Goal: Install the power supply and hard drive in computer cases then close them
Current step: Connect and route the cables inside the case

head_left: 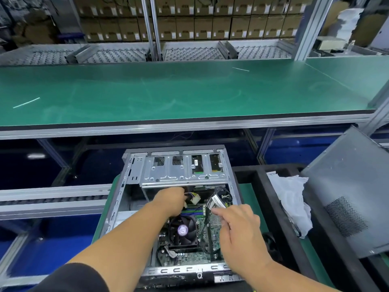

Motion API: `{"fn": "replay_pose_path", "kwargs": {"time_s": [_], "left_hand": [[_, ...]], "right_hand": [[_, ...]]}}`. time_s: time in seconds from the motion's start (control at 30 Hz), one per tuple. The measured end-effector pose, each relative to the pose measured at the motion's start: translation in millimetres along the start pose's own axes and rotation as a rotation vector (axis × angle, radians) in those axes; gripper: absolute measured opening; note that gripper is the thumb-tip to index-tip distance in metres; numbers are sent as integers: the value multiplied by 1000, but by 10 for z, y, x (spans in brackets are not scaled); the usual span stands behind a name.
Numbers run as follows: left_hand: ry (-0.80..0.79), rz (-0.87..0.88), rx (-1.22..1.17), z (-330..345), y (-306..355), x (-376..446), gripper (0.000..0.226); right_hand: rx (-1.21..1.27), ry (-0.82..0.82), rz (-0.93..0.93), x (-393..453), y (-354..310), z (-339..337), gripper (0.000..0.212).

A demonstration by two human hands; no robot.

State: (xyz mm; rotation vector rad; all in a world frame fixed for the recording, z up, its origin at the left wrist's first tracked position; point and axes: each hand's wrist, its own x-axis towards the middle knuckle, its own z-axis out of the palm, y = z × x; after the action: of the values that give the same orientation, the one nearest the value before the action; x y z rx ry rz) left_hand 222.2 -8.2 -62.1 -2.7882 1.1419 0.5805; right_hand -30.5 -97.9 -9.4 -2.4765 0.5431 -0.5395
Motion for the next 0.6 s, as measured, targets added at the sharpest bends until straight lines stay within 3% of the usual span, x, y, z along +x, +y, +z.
{"fn": "replay_pose_path", "kwargs": {"time_s": [0.1,0.2,0.23,0.3,0.37,0.43,0.6], "left_hand": [[-38,-51,-88,-10,10,36,48],[-56,0,-30,-8,59,84,73],[-59,35,13,-23,77,89,72],[-63,83,136,-29,79,127,39],[-81,51,104,-30,98,135,37],[-87,3,38,-3,94,165,17],[-96,59,44,22,54,237,12]], "right_hand": [[2,-14,13,4,-8,-7,44],[0,-27,24,8,-19,-16,45],[-1,-32,29,8,-22,-21,45],[2,-38,37,8,-32,-29,45],[2,-42,41,8,-40,-33,45],[-7,-46,44,12,-49,-34,46],[-14,-47,59,17,-58,-32,47]]}}
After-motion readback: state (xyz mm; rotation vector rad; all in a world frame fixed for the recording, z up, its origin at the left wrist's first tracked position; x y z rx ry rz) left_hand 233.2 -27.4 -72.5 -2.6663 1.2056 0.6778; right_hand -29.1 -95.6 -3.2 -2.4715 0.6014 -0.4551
